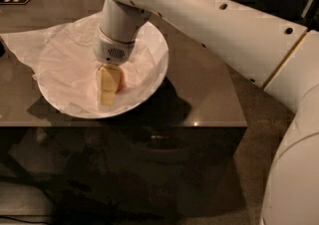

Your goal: Pick apple from white bowl

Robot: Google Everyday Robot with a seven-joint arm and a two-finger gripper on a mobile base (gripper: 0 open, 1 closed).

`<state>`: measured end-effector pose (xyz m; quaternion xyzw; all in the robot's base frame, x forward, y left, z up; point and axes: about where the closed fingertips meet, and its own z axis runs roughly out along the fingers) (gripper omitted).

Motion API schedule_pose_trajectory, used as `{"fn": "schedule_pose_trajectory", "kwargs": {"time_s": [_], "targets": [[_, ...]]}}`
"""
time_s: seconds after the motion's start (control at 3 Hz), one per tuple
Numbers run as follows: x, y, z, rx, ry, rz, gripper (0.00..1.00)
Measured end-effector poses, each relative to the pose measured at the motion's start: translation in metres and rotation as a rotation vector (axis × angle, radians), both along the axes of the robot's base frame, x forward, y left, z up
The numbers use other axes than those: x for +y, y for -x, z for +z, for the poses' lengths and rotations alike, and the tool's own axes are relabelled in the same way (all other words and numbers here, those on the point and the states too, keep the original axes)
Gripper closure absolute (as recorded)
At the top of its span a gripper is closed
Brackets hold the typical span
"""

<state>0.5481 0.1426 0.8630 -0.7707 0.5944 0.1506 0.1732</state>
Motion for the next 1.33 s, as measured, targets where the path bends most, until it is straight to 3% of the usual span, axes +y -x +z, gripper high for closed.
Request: {"fn": "schedule_pose_trajectory", "kwargs": {"time_s": [0.33, 0.67, 1.33], "targets": [[-0.013, -0.001, -0.003, -0.074, 0.009, -0.019, 0.0], [-0.013, -0.001, -0.005, -0.082, 0.01, -0.02, 0.0], [-0.011, -0.006, -0.014, -0.049, -0.04, 0.016, 0.0]]}}
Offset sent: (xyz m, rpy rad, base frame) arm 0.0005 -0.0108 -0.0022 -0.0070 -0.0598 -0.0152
